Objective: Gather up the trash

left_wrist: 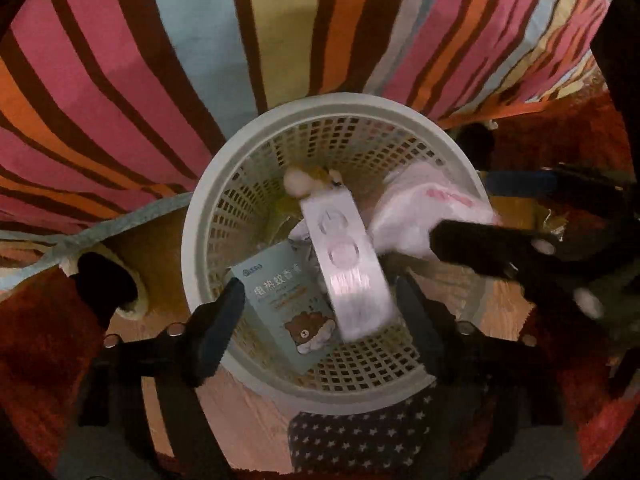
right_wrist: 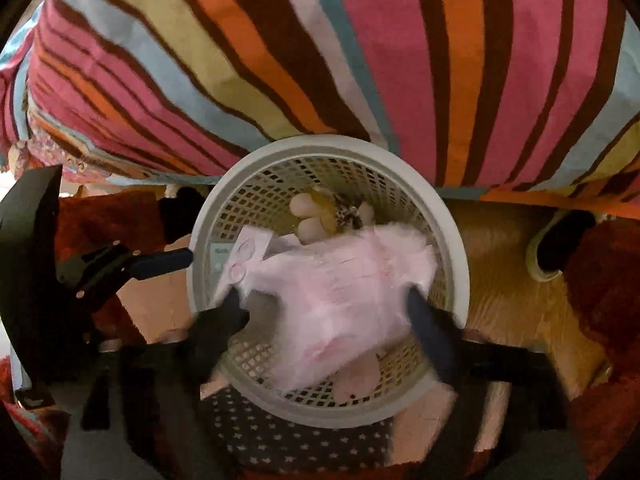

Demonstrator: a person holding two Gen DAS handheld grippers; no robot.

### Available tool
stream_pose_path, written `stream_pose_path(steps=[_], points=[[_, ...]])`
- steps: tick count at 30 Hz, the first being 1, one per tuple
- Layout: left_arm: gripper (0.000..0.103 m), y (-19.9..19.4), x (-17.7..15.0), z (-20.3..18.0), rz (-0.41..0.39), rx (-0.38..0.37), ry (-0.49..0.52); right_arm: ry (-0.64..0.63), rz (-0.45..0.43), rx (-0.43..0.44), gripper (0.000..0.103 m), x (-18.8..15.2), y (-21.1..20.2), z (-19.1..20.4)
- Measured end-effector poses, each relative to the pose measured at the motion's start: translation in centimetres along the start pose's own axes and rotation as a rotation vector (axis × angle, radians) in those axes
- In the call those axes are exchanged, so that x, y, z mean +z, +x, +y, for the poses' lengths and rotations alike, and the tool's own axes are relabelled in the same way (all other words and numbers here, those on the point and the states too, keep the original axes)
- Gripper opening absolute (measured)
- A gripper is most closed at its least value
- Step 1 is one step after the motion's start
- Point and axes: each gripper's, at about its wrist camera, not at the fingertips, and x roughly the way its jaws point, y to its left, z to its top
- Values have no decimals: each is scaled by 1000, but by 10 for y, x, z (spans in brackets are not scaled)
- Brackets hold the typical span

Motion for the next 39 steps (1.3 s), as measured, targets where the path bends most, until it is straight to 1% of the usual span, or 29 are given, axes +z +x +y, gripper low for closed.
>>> stream_pose_path(steps=[3,7,11,13,16,21,25,28,30,33,37,39], points=[[81,2,1,3,2,3,-14,10,-6,11,88,1,-2,-2],[81,1,3,5,-1,6,-31,46,-18,9,89,0,-4,-9],[81,-5,5,7,-25,19,-46,82,-41,-4,89,0,-10,-11],[81,-13,6,9,-48,28,-56,87,-57,-19,89,0,-17,-10],[81,-27,10,9,-85,47,-71,71,-91,-89,89,-2,-33,-4],[81,-52,17,8,-152,67,-87,77,-161,-152,89,-2,-61,2],[81,-79,23,4,-223,113,-76,63,-209,-218,89,1,-85,8],[81,-100,30,1,-276,140,-71,64,-234,-240,89,5,-97,11],[81,-115,35,2,-312,156,-84,76,-242,-232,89,7,-103,11],[81,-131,38,5,-345,183,-104,95,-260,-224,89,9,-112,12],[81,-149,41,6,-379,155,-129,98,-281,-231,89,11,-118,15],[81,-153,41,5,-387,171,-127,98,-283,-233,89,10,-120,17]])
